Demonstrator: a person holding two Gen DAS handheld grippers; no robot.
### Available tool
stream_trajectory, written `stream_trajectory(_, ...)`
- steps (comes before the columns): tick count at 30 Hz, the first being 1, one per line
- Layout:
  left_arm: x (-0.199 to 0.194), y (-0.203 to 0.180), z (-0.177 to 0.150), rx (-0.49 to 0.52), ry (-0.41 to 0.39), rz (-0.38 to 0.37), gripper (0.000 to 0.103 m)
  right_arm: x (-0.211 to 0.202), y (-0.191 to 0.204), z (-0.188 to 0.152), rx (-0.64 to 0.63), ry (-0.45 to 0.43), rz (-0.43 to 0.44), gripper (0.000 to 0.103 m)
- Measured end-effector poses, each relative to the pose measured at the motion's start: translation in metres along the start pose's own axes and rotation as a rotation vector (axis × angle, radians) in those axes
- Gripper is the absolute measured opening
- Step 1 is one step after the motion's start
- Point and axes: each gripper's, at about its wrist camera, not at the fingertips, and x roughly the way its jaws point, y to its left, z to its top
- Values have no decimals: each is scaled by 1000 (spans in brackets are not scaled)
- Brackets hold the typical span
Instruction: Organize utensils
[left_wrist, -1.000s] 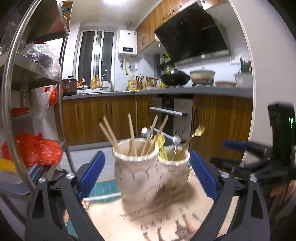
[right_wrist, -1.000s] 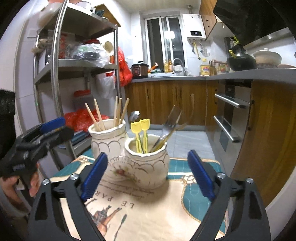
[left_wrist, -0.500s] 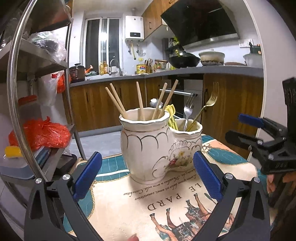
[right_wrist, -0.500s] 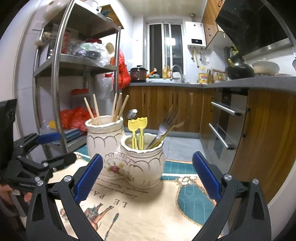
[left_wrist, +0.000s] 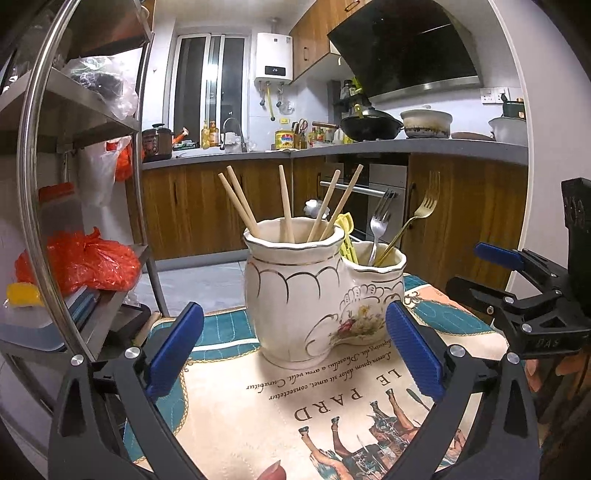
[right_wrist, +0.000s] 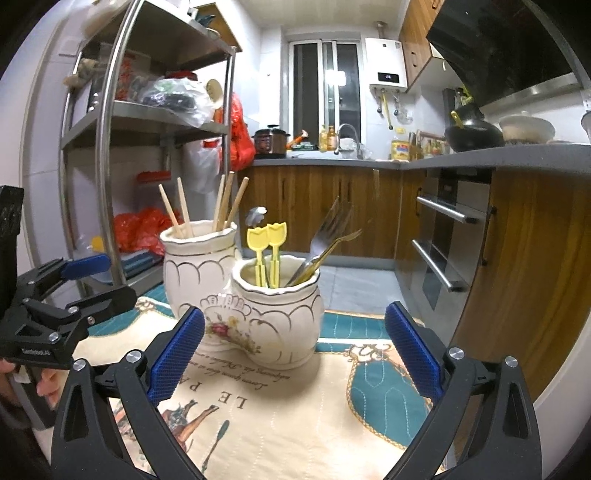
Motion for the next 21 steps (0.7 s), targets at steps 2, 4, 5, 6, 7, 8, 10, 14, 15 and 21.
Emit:
stream_trajectory(2, 0, 0, 0, -5, -2, -1, 97, 1, -1, 0, -1, 1, 0, 97)
stream_trajectory(4, 0, 1, 0, -6, -3, -1, 97, 0, 0, 0, 3, 0, -1, 97)
stream_trajectory(5, 0, 1, 0, -6, -3, -1, 97, 0, 0, 0, 2, 0, -1, 97)
stream_trajectory(6, 0, 0, 0, -5, -3, -1, 97, 0, 0, 0, 0, 1, -1, 97)
stream_trajectory(7, 0, 1, 0, -5, -2, -1, 97, 0, -1, 0, 1, 0, -1, 97)
stream_trajectory(8, 0, 1, 0, -5, -2, -1, 97, 0, -1, 0, 1, 1, 0, 98)
stream_trajectory(10, 0, 1, 0, -5, -2, -1, 97, 0, 0, 0, 1, 1, -1, 98)
stream_trajectory(14, 0, 2, 0, -7, -1, 2, 97, 0, 0, 0, 1, 1, -1, 98)
stream_trajectory(15, 0, 2, 1, -8, 0, 3, 97, 0, 0, 0, 1, 0, -1, 98)
stream_trajectory(21, 0, 2, 1, -8, 0, 4, 97, 0, 0, 0, 1, 1, -1, 98)
